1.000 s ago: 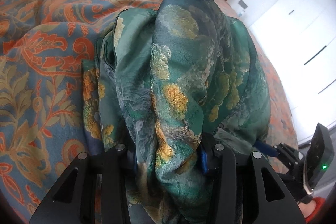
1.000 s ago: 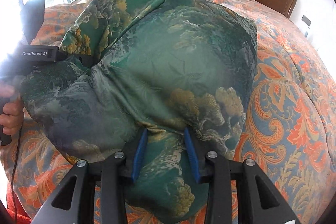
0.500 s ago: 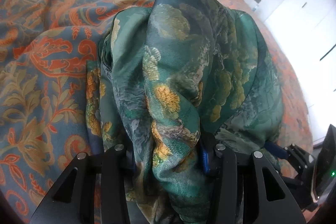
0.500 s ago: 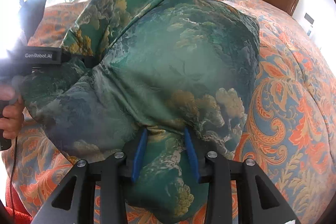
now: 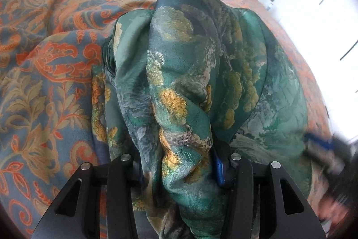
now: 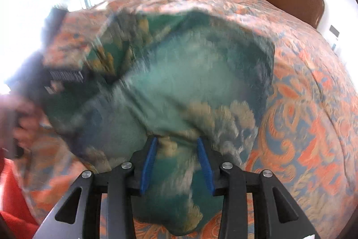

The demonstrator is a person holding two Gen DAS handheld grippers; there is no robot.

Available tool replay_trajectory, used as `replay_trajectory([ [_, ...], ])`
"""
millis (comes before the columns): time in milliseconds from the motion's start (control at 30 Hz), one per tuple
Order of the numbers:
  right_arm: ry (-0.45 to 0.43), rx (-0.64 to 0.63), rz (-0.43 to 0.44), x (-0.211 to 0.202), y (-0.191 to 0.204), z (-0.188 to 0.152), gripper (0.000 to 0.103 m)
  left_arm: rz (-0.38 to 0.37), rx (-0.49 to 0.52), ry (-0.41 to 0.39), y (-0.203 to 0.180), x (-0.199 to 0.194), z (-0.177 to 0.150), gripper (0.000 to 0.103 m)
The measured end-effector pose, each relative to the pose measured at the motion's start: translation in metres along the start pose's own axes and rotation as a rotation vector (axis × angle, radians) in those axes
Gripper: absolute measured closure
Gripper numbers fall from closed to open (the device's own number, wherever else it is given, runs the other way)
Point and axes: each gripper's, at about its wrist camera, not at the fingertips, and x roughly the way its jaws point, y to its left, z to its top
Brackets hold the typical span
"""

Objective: Fold large clothes

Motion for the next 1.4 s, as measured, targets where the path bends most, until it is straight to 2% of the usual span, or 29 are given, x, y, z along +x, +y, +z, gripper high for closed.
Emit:
replay_trajectory([
  [33,-0.012,0.009,0.003,-0.005,-0.003,0.008,0.064,-0.007,-0.004,-0.003,0.001,0.000,-0.001,0.055],
  [100,-0.052,0.049,-0.046,-0.013,-0.017,0.035,0.064,-0.011,-0.004,-0.010,0.004,0.000,-0.001,0.055],
  [167,-0.063,0.119,-0.058,-0.006,-0.037,0.065,0.064,-0.009,0.000,-0.018,0.004,0.000,-0.002,0.055],
  [233,-0.032,0.183,-0.053,0.015,-0.054,0.086,0.064,-0.010,-0.001,-0.020,0.004,0.000,-0.003,0.055],
  [300,0.047,0.241,-0.022,0.047,-0.065,0.096,0.064,-0.014,-0.001,-0.016,0.007,0.002,-0.002,0.055],
  [333,0.098,0.272,-0.022,0.068,-0.070,0.095,0.064,-0.013,0.001,-0.014,0.007,0.003,-0.002,0.055],
  [400,0.147,0.250,-0.067,0.093,-0.069,0.088,0.064,-0.003,0.009,-0.012,0.005,0.003,-0.003,0.055],
  [500,0.132,0.208,-0.127,0.100,-0.062,0.078,0.064,-0.004,0.013,-0.014,0.004,0.003,-0.003,0.054],
  [567,0.107,0.192,-0.142,0.089,-0.059,0.078,0.064,-0.016,0.010,-0.016,0.006,0.002,-0.003,0.054],
  [667,0.027,0.124,-0.176,0.050,-0.039,0.072,0.064,-0.036,-0.004,-0.017,0.010,0.001,-0.002,0.054],
  [800,-0.084,0.068,-0.092,-0.020,-0.001,0.030,0.064,-0.053,-0.011,-0.009,0.013,0.002,0.001,0.054],
  [867,-0.106,0.043,-0.082,-0.033,0.016,0.010,0.064,-0.059,-0.011,-0.002,0.014,0.003,0.003,0.054],
  [967,-0.039,-0.001,-0.123,-0.012,0.032,-0.017,0.064,-0.057,0.002,0.003,0.013,0.004,0.003,0.053],
  [1167,-0.012,-0.016,-0.206,0.032,0.035,-0.028,0.064,-0.051,-0.021,0.003,0.014,0.009,0.007,0.052],
  [1233,-0.012,-0.034,-0.220,0.032,0.036,-0.027,0.064,-0.090,-0.042,-0.003,0.016,0.001,0.008,0.048],
  [1267,-0.013,-0.020,-0.208,0.027,0.034,-0.025,0.064,-0.132,-0.068,-0.004,0.020,-0.009,0.008,0.043],
  [1333,-0.044,0.027,-0.165,0.005,0.028,-0.023,0.064,-0.210,-0.134,-0.014,0.032,-0.035,0.006,0.033],
  [1400,-0.113,0.101,-0.089,-0.037,0.017,-0.029,0.057,-0.250,-0.150,-0.067,0.047,-0.069,0.002,0.019],
])
